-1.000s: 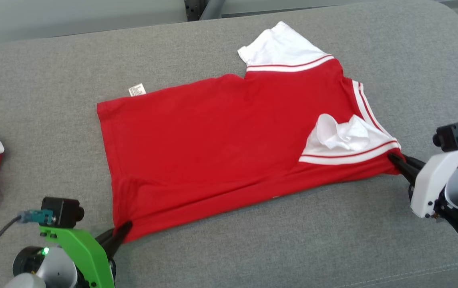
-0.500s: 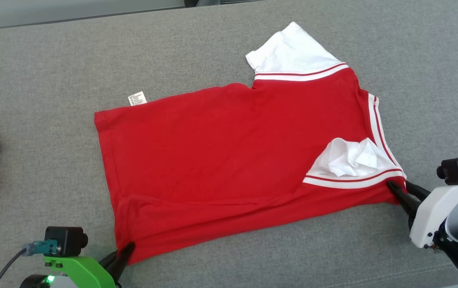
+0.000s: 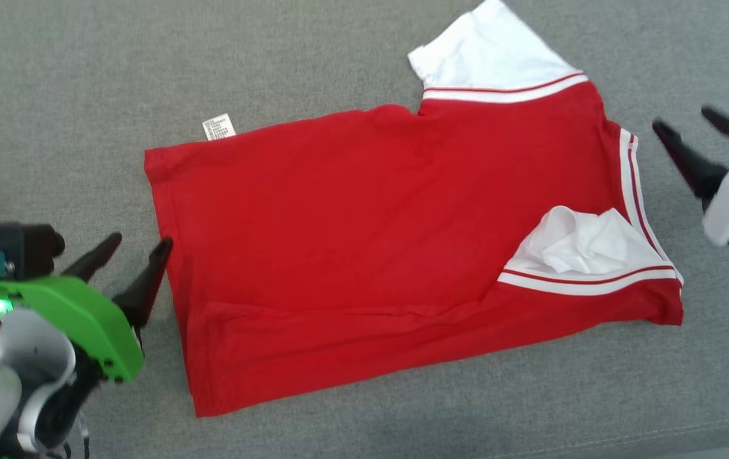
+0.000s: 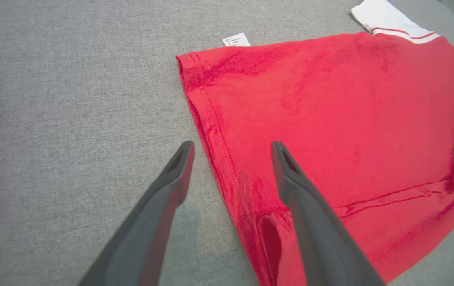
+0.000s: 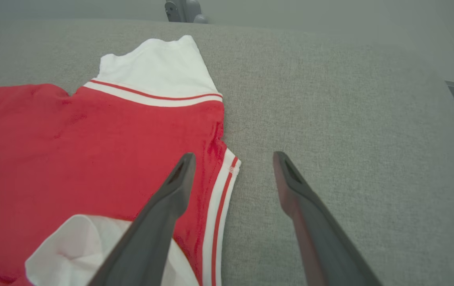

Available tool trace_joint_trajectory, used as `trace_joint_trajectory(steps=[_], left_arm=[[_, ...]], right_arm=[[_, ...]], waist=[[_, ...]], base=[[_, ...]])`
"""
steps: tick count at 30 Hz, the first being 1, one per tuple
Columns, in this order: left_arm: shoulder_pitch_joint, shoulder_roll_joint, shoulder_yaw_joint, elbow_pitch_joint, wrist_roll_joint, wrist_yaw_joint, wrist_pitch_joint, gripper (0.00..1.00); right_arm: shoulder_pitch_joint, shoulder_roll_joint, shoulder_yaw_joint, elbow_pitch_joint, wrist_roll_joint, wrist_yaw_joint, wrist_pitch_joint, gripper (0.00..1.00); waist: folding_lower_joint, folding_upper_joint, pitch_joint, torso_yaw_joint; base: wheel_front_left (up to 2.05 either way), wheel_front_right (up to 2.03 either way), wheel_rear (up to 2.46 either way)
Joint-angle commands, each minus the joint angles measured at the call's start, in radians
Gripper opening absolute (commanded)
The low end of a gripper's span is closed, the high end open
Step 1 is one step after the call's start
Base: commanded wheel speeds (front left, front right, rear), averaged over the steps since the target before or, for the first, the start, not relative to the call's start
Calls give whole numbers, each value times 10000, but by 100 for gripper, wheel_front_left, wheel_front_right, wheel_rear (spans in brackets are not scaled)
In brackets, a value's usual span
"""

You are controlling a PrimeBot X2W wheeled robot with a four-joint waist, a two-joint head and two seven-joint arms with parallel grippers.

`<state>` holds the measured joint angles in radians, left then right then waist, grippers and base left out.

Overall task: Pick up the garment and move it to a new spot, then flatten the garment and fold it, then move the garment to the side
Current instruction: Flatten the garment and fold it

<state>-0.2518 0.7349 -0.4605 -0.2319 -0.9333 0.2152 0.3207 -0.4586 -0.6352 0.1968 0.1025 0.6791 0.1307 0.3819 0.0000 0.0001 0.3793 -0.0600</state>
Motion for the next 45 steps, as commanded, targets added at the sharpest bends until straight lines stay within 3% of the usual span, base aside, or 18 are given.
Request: trace_joint_trajectory(steps=[1, 8, 15, 23, 38, 39, 40, 41, 42, 43, 45], left_arm=[[-491, -120, -17, 178, 26, -36, 149, 100], [-3878, -1415, -794, 1974, 433, -652, 1171, 100], [-5766, -2362, -1591, 3641, 962, -1405, 1544, 100], [-6140, -2706, -2021, 4087, 803, -1953, 1826, 100], [-6397, -2963, -2085, 4348, 437, -2222, 1959, 100], [-6416, -2977, -2120, 4387, 441, -2262, 1960, 82], [-6431, -2991, -2153, 4426, 449, -2313, 1951, 47], [-6443, -3009, -2164, 4474, 458, -2346, 1928, 24], [-6458, -3021, -2186, 4532, 471, -2391, 1921, 0], [-6471, -3034, -2193, 4589, 471, -2434, 1903, 0], [-6462, -3060, -2239, 4656, 422, -2523, 1909, 0]], right_arm=[[-665, 231, -72, 60, -175, -1, 128, 100], [-4130, 882, 266, 1482, -1336, -1, 894, 100], [-5920, 1363, 695, 3408, -1922, -2, 858, 100], [-6744, 1587, 1142, 5000, -2219, -4, 349, 100], [-7166, 1568, 2100, 6511, -1908, -12, 542, 100], [-7185, 1588, 2158, 6571, -1872, -12, 563, 100], [-7204, 1603, 2211, 6630, -1808, -12, 587, 100], [-7224, 1614, 2250, 6689, -1750, -10, 607, 64], [-7238, 1621, 2286, 6739, -1691, -10, 615, 19], [-7263, 1635, 2299, 6803, -1631, -10, 611, 0], [-7280, 1683, 2323, 6888, -1515, -10, 569, 0]], waist=[[0, -1, 869, 281], [0, -1, 2248, 1200], [0, -1, 2739, 1950], [0, -1, 2825, 2310], [0, -1, 2828, 2145], [0, -1, 2818, 2128], [0, -1, 2807, 2111], [0, -1, 2797, 2096], [0, -1, 2789, 2081], [0, -1, 2781, 2063], [0, -1, 2746, 2024]], base=[[0, 0, 0], [0, 0, 0], [0, 0, 0], [0, 0, 0], [0, 0, 0], [0, 0, 0], [0, 0, 0], [0, 0, 0], [0, 0, 0], [0, 0, 0], [0, 0, 0]])
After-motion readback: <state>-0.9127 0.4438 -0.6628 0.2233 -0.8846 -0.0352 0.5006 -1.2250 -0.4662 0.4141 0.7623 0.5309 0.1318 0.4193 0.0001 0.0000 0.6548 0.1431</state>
